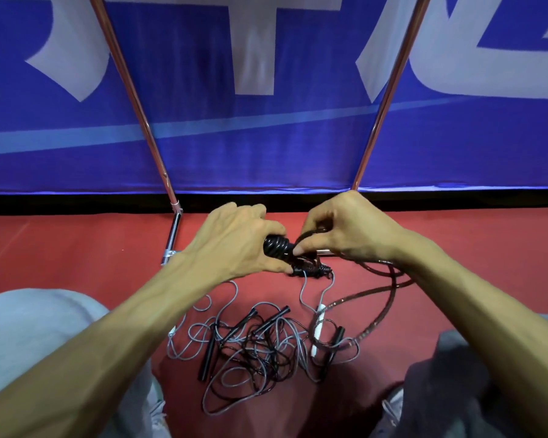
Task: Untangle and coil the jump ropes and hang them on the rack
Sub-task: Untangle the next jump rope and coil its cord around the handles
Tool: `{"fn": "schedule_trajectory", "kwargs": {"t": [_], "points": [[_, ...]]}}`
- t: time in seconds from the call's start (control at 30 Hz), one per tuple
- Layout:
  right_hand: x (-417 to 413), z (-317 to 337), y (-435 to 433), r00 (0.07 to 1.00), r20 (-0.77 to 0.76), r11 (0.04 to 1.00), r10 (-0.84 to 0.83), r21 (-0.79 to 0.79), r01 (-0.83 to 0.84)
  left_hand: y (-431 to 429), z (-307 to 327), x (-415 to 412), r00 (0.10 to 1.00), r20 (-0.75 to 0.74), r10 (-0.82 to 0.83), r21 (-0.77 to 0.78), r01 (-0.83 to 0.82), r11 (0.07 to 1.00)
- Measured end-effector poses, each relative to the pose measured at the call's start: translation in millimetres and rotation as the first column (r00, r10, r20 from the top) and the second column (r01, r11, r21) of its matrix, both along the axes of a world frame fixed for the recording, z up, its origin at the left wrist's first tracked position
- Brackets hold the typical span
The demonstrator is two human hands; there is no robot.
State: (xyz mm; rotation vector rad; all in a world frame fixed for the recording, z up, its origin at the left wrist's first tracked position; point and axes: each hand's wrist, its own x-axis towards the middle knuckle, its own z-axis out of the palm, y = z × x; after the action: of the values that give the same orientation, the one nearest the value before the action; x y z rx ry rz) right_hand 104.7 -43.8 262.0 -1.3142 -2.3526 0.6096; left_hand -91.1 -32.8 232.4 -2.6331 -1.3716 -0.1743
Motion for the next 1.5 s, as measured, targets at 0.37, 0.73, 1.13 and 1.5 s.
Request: {"fn": "schedule_trajectory", "kwargs": {"t": [0.37, 0.73, 1.13, 1.5], "points": [[19, -12, 13, 0.998, 0.045, 0.965, -0.052, 0.259, 0.038, -7, 16, -9, 0.923, 0.382, -0.047, -0.117, 0.099, 0.988], [7, -1, 8, 0.964, -0.264, 0.995, -0.019, -0.103, -0.009, -9, 26, -10, 0.457, 0.843, 0.284, -0.450, 0.312, 0.837], [2, -10, 0, 0.928, -0.373, 0.915, -0.011, -0.379, -0.142, 1, 34, -18, 0.144, 0.851, 0.505, -0.526, 0.236, 0.817], [-12, -15, -14, 0.886, 0.445, 0.966, 0.127, 0.149, -0.213, 5, 9, -17, 0.873, 0.413, 0.260, -0.152, -0.216, 0.965]]}}
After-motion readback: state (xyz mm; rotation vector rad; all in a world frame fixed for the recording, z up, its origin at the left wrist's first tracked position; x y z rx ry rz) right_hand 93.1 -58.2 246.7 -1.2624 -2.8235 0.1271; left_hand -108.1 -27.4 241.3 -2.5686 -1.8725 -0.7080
